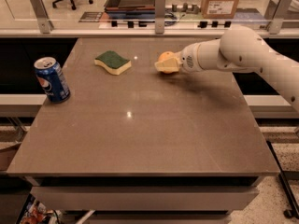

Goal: Move orange near pepsi can

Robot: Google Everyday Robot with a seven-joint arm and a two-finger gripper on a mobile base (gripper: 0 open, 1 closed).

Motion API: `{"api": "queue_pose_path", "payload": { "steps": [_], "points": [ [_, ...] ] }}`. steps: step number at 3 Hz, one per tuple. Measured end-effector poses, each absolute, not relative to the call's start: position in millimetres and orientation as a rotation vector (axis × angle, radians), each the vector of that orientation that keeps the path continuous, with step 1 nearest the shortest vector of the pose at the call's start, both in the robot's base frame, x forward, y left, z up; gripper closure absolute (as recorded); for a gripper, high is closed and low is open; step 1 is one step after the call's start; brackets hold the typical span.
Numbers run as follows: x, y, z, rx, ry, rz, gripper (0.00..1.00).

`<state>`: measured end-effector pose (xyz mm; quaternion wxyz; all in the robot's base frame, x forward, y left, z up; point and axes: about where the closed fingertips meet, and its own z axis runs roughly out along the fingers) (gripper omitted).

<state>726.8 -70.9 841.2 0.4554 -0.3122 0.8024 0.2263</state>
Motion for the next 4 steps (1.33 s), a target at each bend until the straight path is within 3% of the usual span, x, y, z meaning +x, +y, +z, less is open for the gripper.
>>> {"api": "queue_pose_path", "payload": {
  "steps": [1,2,4],
  "points": [
    [726.8,-68.2,839.9,-0.774,1.980,0.562,0.88],
    [726.7,-66.0,838.7,-0.777,1.980,0.565,1.00],
    [710.0,-46.3,857.9,-0.801,1.993,0.555,1.00]
  ]
}}
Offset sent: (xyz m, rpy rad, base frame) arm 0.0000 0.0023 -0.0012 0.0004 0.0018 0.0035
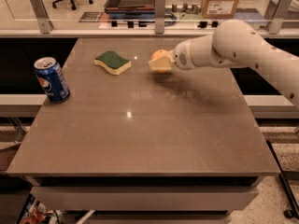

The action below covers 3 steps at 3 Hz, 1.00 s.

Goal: Move orange near pepsi can

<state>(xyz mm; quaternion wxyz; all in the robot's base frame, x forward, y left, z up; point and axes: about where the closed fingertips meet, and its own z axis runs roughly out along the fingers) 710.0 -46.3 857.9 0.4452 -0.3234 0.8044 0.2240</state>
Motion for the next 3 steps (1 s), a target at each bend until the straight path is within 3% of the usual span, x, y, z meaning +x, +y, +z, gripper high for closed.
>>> {"api": "queue_pose_path", "payload": {
  "steps": [3],
  "points": [
    [645.1,48.3,883.4,-0.891,1.909,0.610,1.00]
  ]
}}
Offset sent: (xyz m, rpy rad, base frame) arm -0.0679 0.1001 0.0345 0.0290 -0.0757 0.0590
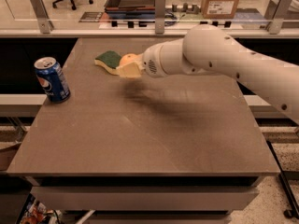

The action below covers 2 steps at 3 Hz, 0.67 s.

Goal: Move orange near pepsi can

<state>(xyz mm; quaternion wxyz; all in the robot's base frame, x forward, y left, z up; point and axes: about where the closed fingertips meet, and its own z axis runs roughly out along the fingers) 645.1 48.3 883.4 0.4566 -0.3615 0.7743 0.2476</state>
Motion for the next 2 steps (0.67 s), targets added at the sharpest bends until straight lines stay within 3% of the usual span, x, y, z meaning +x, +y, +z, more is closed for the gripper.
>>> {"api": "queue_pose_path", "payload": {
  "steps": [2],
  "points": [
    [590.1,112.9,883.0,-1.081,1.860,0.693,1.00]
  ]
}}
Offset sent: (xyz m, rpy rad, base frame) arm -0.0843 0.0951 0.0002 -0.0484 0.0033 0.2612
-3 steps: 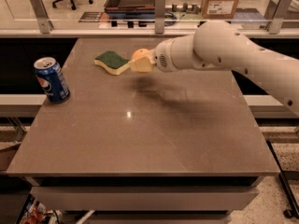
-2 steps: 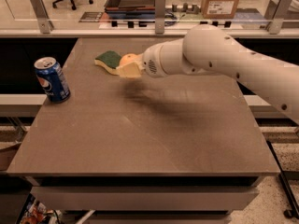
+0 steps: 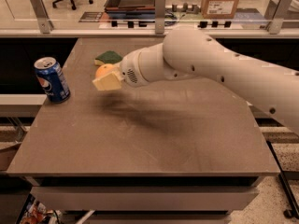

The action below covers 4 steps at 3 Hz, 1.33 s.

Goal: Move orange near pepsi can

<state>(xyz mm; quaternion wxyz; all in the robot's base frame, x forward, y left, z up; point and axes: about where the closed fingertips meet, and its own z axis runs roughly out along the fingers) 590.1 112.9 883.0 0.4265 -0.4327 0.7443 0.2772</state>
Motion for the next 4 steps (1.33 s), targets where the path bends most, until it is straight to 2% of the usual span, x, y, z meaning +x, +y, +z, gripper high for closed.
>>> {"api": "queue_pose_path", "payload": {
  "steps": [2,4],
  "points": [
    [570.1,154.0,869.1,-1.146,1.838,0.733,1.00],
    [575.5,173.3,843.3,-1.165,1.822,0.702,1.00]
  ]
}}
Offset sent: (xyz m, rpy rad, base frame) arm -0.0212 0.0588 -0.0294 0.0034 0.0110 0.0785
